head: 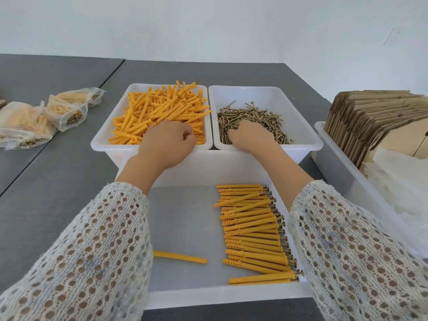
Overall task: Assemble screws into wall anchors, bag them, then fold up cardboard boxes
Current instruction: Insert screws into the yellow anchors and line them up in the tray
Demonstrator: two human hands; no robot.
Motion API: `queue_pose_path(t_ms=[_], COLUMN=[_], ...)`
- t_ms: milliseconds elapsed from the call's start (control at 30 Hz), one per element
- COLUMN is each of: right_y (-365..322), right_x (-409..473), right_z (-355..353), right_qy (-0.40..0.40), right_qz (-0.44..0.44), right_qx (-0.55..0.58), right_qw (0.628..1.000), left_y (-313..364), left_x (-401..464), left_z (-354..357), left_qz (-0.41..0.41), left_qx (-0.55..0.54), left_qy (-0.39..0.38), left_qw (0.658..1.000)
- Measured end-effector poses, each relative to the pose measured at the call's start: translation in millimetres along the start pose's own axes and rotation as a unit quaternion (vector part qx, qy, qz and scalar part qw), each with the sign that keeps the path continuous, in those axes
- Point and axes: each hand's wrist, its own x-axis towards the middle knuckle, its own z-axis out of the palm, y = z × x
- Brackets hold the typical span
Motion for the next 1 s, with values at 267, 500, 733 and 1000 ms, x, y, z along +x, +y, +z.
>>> queue_pose_path(t_ms=[267, 500, 733, 1000], right_y=[0.6, 1.3, -0.5, -1.0], right_x=[-1.0, -0.6, 0.6, 8.6], right_z=[2.7, 4.0, 1.2, 0.7], right_qy=[0.081, 0.108, -0.011, -0.091], right_qz=[-0.047, -0.059, -0.004, -0.031], right_qx=[0.063, 0.072, -0.009, 0.005], right_qw=[0.994, 0.99, 1.0, 0.995], left_y=[1.1, 1.3, 1.5, 1.5], left_x=[0.9, 1.5, 2.0, 2.1], left_z=[2.2, 5.4, 4.8, 4.0], left_qz=[-0.001, -0.017, -0.022, -0.022], left_qx=[0.009, 0.015, 0.02, 0.012], left_qy=[0.024, 0.047, 0.041, 0.037], left_qw=[1.0, 0.999, 0.999, 0.999])
